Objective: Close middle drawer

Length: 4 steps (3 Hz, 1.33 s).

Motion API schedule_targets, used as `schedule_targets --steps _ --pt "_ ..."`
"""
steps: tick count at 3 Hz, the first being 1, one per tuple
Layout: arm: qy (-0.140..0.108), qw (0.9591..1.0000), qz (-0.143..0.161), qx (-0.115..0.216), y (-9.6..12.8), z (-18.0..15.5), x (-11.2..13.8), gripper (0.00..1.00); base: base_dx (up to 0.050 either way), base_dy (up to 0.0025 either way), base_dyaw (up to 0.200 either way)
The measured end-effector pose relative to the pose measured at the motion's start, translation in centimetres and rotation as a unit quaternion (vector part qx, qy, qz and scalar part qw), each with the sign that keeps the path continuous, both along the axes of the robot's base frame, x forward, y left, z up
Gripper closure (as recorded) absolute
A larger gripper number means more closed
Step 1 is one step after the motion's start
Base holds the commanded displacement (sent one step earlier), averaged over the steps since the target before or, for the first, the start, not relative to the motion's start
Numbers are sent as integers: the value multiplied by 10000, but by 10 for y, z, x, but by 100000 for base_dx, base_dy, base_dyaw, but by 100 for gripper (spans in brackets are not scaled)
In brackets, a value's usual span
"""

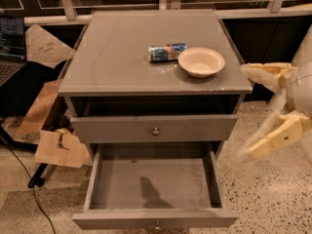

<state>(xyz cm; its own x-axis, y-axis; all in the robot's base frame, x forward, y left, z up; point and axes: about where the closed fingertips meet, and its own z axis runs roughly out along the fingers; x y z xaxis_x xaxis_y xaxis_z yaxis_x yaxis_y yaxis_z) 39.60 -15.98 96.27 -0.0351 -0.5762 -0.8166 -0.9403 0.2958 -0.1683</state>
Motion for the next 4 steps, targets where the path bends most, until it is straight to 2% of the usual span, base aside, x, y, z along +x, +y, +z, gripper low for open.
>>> schedule_targets --steps 1,2,3,4 --pt "-209 9978 -566 288 33 3 -29 0 0 0 0" --pt "-131 9955 -702 623 56 -26 -46 0 0 0 0" --pt "-15 9946 -603 839 63 -63 -35 0 0 0 0" --pt "229 9942 -387 973 73 -111 -21 0 0 0 0"
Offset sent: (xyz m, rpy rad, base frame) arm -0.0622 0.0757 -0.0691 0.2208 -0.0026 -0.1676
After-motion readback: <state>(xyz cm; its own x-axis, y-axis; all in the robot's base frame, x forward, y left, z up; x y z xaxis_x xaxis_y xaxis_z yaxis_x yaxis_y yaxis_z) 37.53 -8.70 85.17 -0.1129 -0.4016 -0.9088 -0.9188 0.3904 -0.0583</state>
